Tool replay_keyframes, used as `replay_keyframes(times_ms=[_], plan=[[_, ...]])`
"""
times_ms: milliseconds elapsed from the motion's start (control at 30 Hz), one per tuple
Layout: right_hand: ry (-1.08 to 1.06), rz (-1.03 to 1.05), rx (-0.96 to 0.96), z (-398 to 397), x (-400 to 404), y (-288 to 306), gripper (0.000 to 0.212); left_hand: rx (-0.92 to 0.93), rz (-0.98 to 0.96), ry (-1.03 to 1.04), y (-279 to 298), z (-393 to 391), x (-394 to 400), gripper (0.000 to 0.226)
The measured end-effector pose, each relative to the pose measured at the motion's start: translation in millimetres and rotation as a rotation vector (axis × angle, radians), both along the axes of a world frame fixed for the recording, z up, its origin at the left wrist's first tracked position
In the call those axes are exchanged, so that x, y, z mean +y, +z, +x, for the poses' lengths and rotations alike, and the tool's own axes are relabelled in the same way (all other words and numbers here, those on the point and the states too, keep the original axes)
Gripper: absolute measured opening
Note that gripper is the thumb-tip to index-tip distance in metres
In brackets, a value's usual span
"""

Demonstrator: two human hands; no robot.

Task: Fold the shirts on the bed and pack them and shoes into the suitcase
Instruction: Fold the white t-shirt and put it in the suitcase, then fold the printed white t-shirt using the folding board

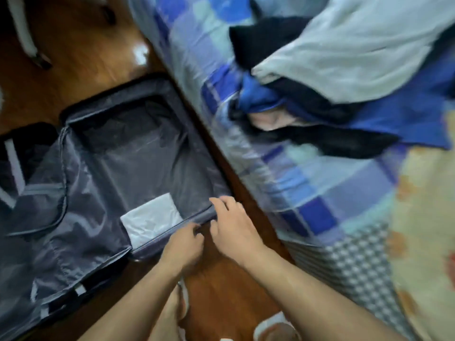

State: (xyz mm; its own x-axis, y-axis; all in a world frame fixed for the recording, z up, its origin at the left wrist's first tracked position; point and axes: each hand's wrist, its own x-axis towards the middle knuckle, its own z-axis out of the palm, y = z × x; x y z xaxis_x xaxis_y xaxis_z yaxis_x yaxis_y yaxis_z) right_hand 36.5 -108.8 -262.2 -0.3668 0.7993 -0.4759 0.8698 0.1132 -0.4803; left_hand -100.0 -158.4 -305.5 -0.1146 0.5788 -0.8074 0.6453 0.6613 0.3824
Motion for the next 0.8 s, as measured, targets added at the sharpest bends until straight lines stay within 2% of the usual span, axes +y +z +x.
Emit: replay_keyframes(times_ms=[67,167,267,400,500,600,667,800], plan=[[-0.121,0.055,0.057,60,15,72,0.05,-0.046,0.129,-0.044,74,53,22,0.03],[-0.325,0.145,0.109,169,24,191,0.043,-0.165,0.282,0.024,195,138,42,0.022],[-0.474,0.113,0.064,243,26,266,0.036,-0.327,0.344,0.168,271,187,47,0.016],[-0.619,0.003,0.097,313,29,336,0.023,-0.305,0.461,0.069,342,233,60,0.018],[-0.736,-0.045,0.231,328,47,356,0.015,-0.174,0.577,0.023,354,237,109,0.016],[-0.86,-0.112,0.334,330,69,356,0.013,0.038,0.667,-0.081,342,235,171,0.019],[-0.956,-0.173,0.363,328,83,350,0.014,0.166,0.683,-0.258,320,236,212,0.02],[-1.163,-0.254,0.355,318,107,333,0.016,0.32,0.574,-0.676,258,244,271,0.029]])
